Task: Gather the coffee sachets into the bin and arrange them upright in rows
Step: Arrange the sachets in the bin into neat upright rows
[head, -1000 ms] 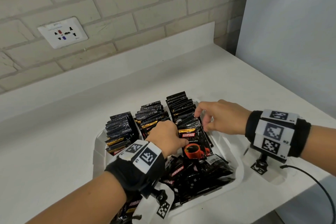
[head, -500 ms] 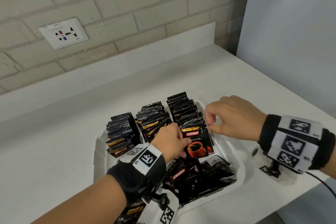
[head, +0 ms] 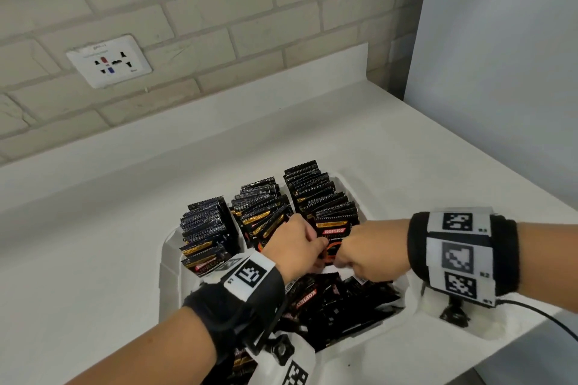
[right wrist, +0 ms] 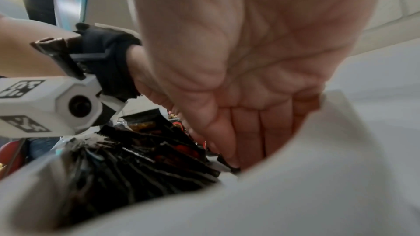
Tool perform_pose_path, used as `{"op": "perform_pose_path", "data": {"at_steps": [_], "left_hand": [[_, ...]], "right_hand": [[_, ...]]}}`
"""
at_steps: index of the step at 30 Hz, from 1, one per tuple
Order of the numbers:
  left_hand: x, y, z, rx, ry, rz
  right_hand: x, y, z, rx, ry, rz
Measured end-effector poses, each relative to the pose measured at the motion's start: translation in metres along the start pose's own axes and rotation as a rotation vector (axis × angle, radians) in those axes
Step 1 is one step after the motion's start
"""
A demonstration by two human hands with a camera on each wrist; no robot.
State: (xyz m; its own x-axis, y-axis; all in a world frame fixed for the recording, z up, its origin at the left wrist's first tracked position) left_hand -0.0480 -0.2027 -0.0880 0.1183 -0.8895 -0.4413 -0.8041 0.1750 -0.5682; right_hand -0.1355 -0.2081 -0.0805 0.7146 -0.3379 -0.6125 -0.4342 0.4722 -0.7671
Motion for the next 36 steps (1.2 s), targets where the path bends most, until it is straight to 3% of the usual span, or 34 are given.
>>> {"op": "perform_pose_path", "data": {"at_steps": [4,10,21,28,33,36], "left_hand": [[0.000,-0.007,-0.003,0.225,0.048,-0.064],[0.002,-0.005,-0.007,0.388,0.030,-0.031],[0.011,0.006,-0.010,0.321,-0.069,-0.002],[0.008,-0.007,-0.012,0.317,-0.017,0.023],[-0.030,-0.034,-0.021,0.340,0.056,0.076],[-0.061,-0.061,-0.023,0.343,0.120,-0.006]], "right_hand": [[0.000,-0.001,-0.004,0.024,0.040,-0.036],[-0.003,0.001,0.001,0.095,0.004,-0.058],[-0.015,-0.003,0.004,0.128,-0.034,-0.116],[-0.036,-0.020,-0.006,0.163,-0.033,-0.237],[-0.055,-0.018,-0.018,0.246,-0.004,-0.270],[-0.061,-0.014,-0.017,0.262,-0.040,-0.263]]}}
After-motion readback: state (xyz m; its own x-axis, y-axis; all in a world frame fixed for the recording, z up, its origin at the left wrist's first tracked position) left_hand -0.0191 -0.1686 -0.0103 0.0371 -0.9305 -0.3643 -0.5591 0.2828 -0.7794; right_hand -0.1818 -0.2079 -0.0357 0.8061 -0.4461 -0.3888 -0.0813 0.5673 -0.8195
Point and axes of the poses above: each hand's wrist, its own x-axis towards the middle knuckle, its own y-axis out of the palm, z = x × y, the point moved 7 cm from there along x, towards the middle knuckle, and after that the axes turned 3 degrees about x, right-handed, at the moved point
